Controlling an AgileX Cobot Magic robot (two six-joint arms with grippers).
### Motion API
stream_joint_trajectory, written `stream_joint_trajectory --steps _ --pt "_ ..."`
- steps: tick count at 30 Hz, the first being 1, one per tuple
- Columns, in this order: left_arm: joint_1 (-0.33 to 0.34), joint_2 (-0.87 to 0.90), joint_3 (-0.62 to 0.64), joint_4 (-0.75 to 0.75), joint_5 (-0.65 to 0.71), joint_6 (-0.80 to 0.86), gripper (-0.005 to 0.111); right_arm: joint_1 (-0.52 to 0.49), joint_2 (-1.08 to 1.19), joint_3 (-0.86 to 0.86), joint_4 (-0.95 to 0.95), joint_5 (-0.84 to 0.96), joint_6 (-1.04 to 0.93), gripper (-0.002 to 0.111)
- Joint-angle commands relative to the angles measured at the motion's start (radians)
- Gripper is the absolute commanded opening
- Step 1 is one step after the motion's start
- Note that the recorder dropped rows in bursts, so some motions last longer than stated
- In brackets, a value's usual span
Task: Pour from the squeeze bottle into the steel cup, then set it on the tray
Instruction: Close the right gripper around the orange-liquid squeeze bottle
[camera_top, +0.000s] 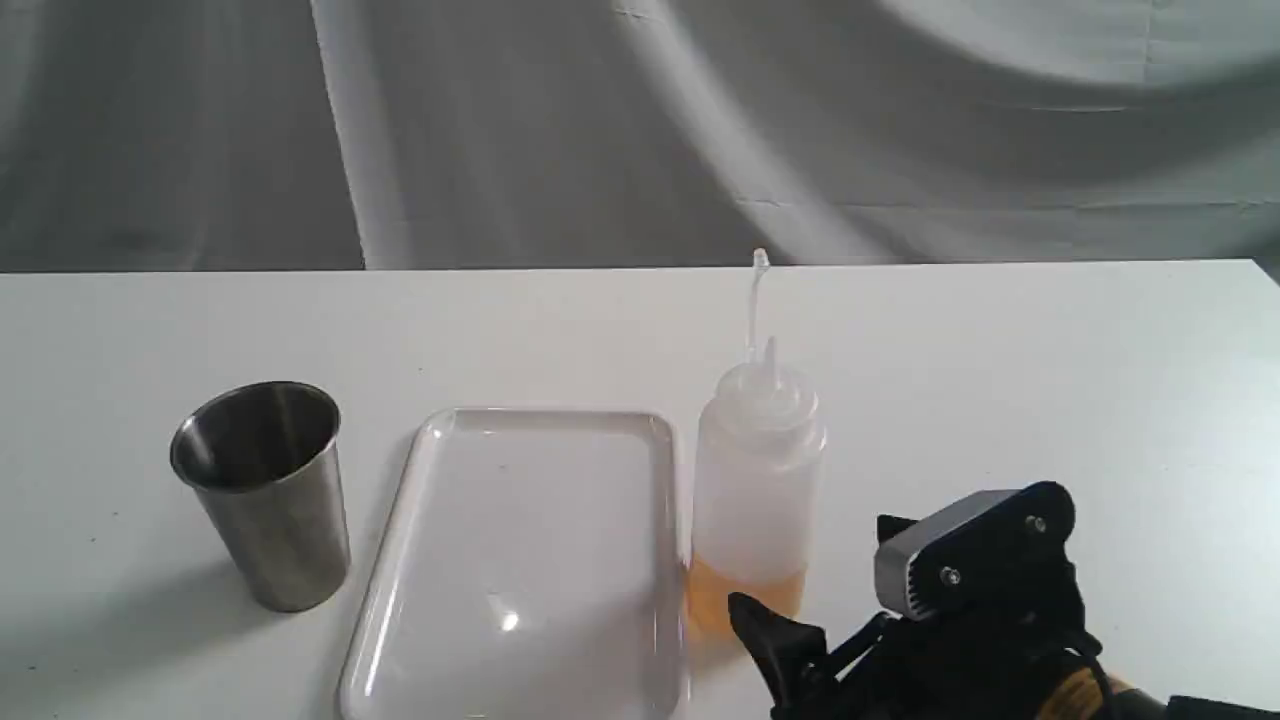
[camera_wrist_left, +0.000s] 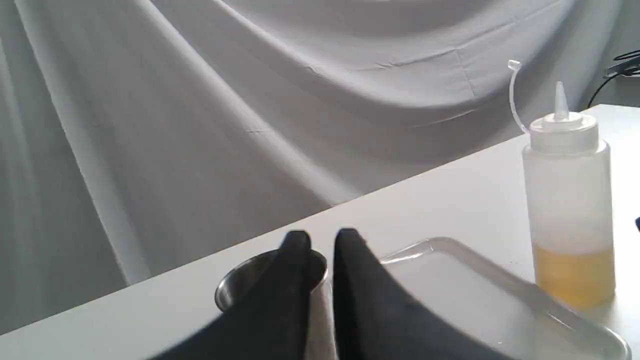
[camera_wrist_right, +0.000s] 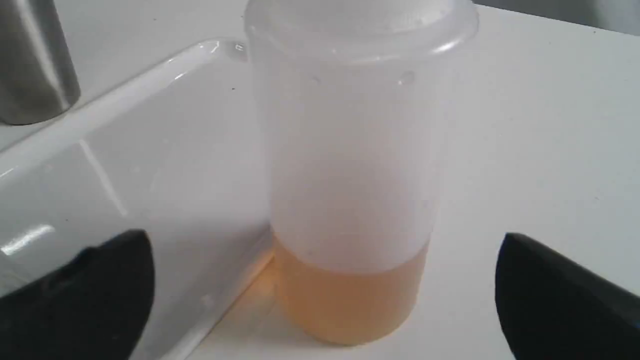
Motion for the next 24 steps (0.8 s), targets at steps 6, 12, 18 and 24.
stream_joint_trajectory --steps 6,12,18,24 --pt "0.002 0.003 0.004 -0.002 -0.006 -0.003 0.008 0.002 0.057 -0.083 0.01 -0.014 0.004 0.091" --pt "0.002 0.003 0.004 -0.002 -0.006 -0.003 0.008 0.002 0.107 -0.148 0.017 0.015 0.004 0.091" --pt "0.002 0.003 0.004 -0.002 -0.006 -0.003 0.008 0.002 0.152 -0.212 0.024 0.03 0.004 0.091" --pt "0.002 0.003 0.004 -0.002 -0.006 -0.003 0.008 0.002 0.166 -0.235 0.024 0.052 0.004 0.091"
